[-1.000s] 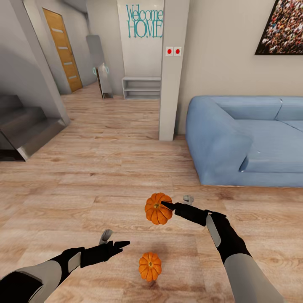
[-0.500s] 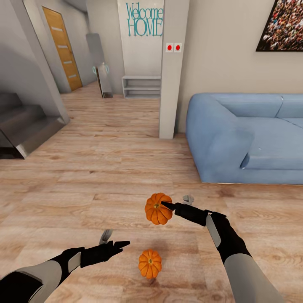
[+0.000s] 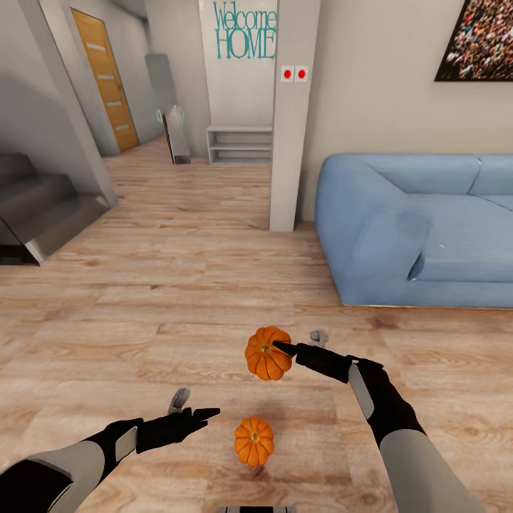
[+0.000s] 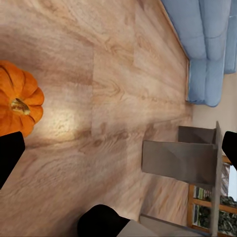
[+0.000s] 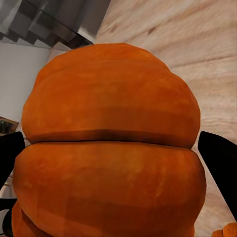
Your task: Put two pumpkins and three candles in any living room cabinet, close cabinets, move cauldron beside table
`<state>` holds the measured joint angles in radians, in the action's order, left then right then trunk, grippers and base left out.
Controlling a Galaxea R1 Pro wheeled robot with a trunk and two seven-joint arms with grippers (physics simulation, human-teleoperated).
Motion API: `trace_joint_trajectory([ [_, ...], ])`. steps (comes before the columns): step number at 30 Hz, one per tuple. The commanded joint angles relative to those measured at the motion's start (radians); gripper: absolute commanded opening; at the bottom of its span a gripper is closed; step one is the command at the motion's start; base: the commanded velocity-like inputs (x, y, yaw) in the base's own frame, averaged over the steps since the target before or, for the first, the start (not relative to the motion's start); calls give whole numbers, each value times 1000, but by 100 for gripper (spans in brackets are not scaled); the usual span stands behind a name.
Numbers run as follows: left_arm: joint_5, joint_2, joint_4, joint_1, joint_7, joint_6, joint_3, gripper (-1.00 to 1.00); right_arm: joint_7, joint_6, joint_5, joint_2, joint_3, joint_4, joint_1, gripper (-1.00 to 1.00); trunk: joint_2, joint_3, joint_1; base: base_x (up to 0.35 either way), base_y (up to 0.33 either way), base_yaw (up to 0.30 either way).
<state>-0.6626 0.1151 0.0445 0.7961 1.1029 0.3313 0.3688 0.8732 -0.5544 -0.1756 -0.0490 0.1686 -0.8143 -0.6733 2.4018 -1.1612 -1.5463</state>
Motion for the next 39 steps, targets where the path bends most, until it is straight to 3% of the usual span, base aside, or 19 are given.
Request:
trace_joint_trajectory([
  [1, 0, 0, 0, 0, 0, 0, -1, 100, 0, -1, -2, 0, 0, 0, 0, -100, 7, -3, -4, 0, 0, 0],
  [14, 0, 0, 0, 0, 0, 0, -1, 100, 0, -1, -2, 0, 0, 1, 0, -100, 98, -44, -54, 0, 0, 0],
  [39, 0, 0, 0, 0, 0, -1, -1, 100, -1, -1, -2, -1, 0, 1, 0, -100, 104, -141, -65, 0, 0, 0],
])
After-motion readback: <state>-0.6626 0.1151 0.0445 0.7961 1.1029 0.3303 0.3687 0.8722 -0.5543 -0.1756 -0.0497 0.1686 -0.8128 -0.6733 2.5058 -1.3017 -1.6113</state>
